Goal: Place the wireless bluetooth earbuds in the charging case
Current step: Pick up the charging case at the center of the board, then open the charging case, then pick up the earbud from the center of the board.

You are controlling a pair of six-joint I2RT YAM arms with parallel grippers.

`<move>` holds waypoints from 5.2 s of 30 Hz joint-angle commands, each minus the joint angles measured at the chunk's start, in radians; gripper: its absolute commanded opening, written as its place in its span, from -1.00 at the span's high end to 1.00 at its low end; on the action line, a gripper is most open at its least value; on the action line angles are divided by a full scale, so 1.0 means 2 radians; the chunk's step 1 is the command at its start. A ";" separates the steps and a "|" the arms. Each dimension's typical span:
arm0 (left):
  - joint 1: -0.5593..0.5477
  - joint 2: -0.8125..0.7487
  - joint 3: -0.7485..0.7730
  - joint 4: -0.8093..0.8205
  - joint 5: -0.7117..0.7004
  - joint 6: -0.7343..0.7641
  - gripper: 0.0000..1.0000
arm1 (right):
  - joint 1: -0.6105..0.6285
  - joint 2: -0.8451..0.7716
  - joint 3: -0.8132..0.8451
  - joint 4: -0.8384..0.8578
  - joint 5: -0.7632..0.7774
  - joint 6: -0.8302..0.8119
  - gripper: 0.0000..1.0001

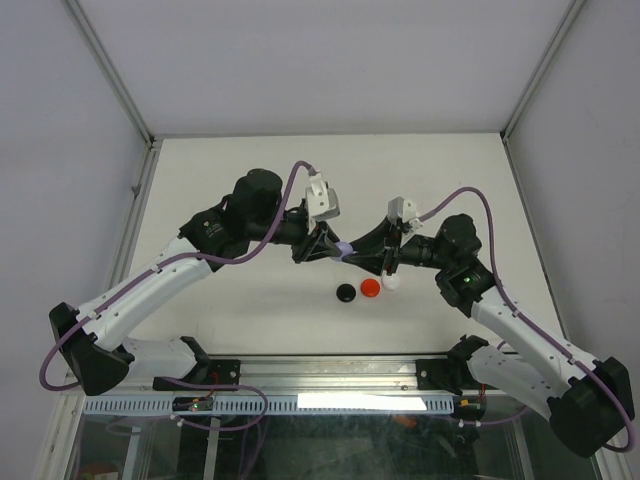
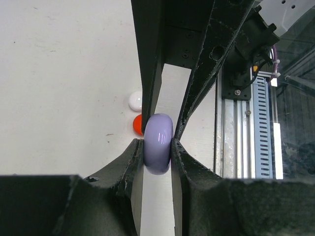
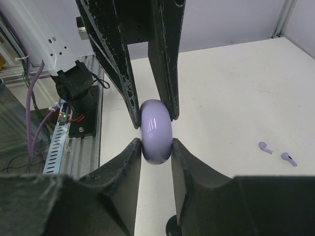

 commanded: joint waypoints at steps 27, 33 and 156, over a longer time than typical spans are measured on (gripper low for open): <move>-0.005 -0.022 -0.006 0.066 0.011 -0.014 1.00 | 0.004 0.016 -0.023 0.111 -0.033 0.037 0.28; -0.005 -0.022 -0.008 0.069 0.015 -0.016 1.00 | 0.003 0.020 -0.024 0.124 -0.036 0.045 0.35; 0.145 0.476 0.212 0.134 -0.255 -0.236 -0.26 | 0.003 -0.071 -0.202 0.219 0.216 0.033 1.00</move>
